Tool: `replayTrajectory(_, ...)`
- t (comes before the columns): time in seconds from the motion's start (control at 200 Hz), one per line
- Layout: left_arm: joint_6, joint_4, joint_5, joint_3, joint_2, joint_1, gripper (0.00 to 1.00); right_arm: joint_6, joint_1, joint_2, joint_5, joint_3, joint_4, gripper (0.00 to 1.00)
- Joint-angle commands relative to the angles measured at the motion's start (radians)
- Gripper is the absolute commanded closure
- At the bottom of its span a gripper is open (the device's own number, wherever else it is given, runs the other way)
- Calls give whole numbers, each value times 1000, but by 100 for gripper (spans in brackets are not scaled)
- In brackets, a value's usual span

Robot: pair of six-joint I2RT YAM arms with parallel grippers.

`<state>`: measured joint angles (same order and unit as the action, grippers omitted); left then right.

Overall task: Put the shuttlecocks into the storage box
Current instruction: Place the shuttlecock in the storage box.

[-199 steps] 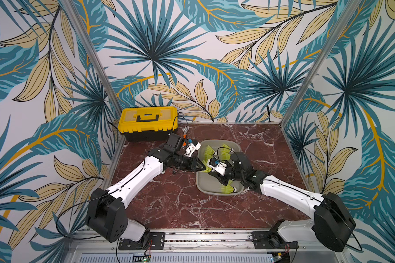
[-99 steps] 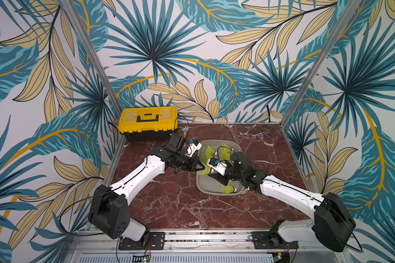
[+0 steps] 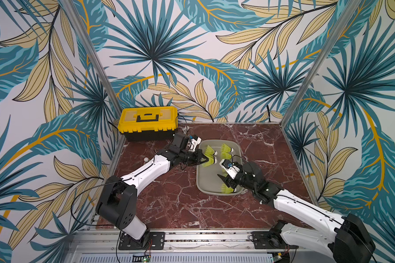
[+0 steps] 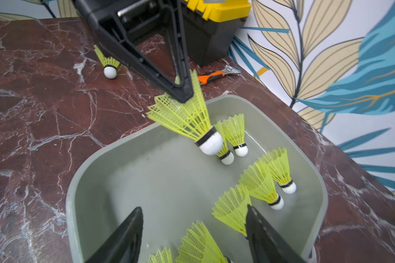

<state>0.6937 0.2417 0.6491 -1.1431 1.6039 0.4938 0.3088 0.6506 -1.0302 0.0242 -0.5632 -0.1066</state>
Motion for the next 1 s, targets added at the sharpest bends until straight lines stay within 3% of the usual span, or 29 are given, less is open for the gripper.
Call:
replayTrajectory(0.0, 57, -100, -26, 33, 25, 12, 100, -93, 3, 71, 113, 32, -6, 28)
replayTrajectory(0.381, 23, -69, -5, -18, 148, 39, 100, -150, 3, 204, 183, 98, 27, 28)
replayTrajectory(0.997, -150, 181, -51, -211, 311, 38, 100, -150, 3, 205, 207, 104, 42, 27)
